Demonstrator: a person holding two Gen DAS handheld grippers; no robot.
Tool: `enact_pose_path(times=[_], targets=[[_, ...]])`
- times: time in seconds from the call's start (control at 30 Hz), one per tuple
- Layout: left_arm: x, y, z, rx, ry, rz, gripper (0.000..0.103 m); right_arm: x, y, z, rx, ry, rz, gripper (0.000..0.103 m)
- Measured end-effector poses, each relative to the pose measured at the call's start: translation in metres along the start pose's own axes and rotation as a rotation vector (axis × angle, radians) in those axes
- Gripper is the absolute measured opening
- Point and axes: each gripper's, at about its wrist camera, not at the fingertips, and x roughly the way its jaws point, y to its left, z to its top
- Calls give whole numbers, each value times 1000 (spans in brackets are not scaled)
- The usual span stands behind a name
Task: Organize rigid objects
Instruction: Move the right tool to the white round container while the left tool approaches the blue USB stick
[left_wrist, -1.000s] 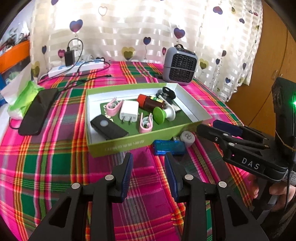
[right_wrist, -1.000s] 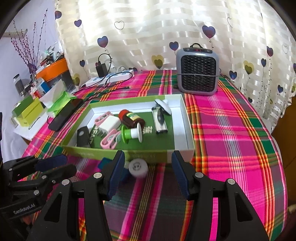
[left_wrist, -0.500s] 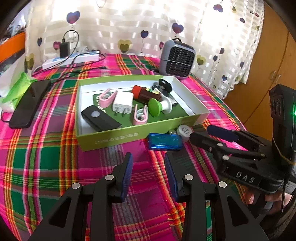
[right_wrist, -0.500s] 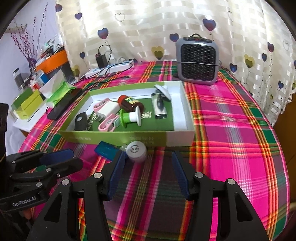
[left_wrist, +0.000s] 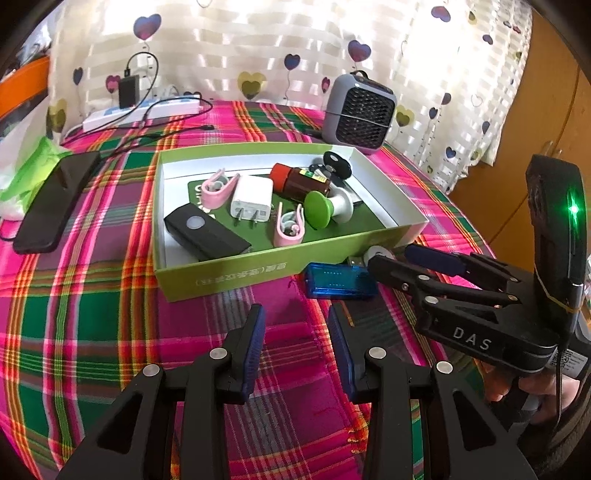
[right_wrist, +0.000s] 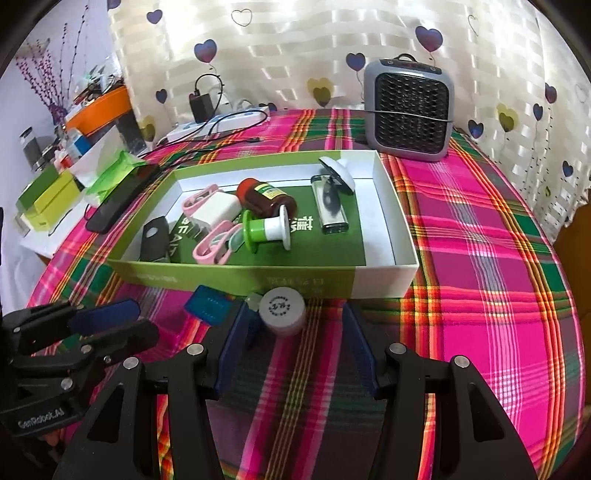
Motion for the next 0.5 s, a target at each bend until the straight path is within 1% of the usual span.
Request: enact_pose_path(times=[0.23, 0.27, 0.33, 0.47, 0.5], targets=[[3, -1, 2, 8, 6, -4, 34, 2, -1, 1, 4, -1, -12, 53], [4, -1, 2, 9, 7, -6, 34, 2, -1, 1, 3, -3, -14, 52], [5, -2, 3, 11, 10, -11, 34, 1, -2, 1, 3, -4, -10, 42], [8, -3, 5, 13, 18, -35, 34, 4, -3, 0, 1, 13, -11, 35], [9, -4, 6, 15, 18, -34, 34, 4, -3, -1, 1, 16, -10, 32]])
